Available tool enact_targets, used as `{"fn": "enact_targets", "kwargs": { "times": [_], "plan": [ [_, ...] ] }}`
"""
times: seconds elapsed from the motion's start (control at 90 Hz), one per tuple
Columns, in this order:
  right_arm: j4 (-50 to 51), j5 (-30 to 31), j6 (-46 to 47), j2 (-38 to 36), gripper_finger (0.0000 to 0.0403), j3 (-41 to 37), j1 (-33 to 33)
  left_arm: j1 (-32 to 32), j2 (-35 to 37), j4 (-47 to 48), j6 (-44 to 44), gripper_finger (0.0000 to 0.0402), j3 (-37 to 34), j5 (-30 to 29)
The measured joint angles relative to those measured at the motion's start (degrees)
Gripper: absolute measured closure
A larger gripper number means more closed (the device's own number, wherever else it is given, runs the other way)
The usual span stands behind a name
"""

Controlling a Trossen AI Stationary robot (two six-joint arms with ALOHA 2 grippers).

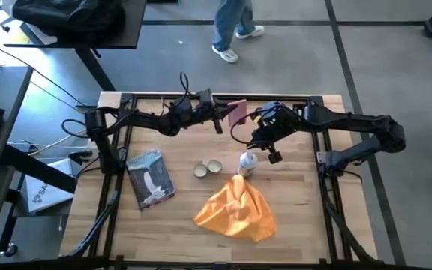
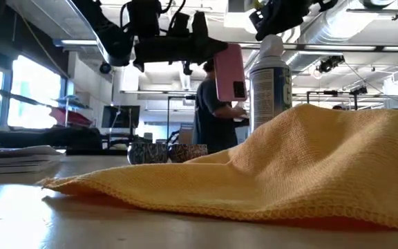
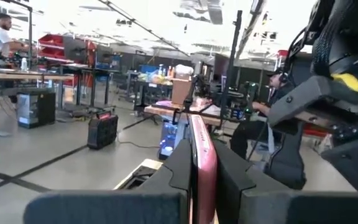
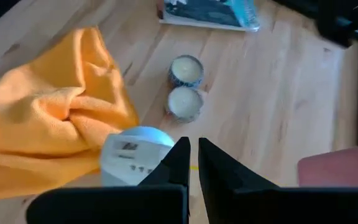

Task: Apply microfiber cloth
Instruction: Spray the cellphone

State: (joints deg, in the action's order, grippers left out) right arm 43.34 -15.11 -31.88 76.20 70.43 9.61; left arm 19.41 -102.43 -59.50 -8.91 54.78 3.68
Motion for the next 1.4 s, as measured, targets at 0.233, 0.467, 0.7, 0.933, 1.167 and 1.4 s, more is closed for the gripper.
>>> {"fn": "enact_targets", "kwargs": {
  "times": [0.233,0.467,0.7,0.933,1.167,1.4],
  "plan": [
    [-0.02,-0.05,-0.02,0.62,0.0403,0.0,0.02,-0.67,0.0,0.0,-1.27,0.0389,0.0,-0.26],
    [0.17,-0.11,-0.02,2.56,0.0403,0.13,0.07,-0.66,0.0,-0.16,-2.0,0.0389,0.0,-0.32],
    [0.6,1.24,-0.04,2.45,0.0403,0.15,0.04,-0.66,0.0,0.04,-1.97,0.0389,0.0,-0.32],
    [0.88,1.37,0.0,2.45,0.0403,0.15,0.04,-0.47,0.0,-0.58,-4.43,0.0389,-0.04,-0.22],
    [1.39,1.27,0.37,2.45,0.0403,0.12,0.04,1.74,0.0,0.05,-10.41,0.0389,-0.06,-0.58],
    [1.61,0.33,0.41,2.47,0.0403,0.09,0.09,1.87,0.04,-0.26,-10.92,0.0389,-0.09,0.1]
  ]
}}
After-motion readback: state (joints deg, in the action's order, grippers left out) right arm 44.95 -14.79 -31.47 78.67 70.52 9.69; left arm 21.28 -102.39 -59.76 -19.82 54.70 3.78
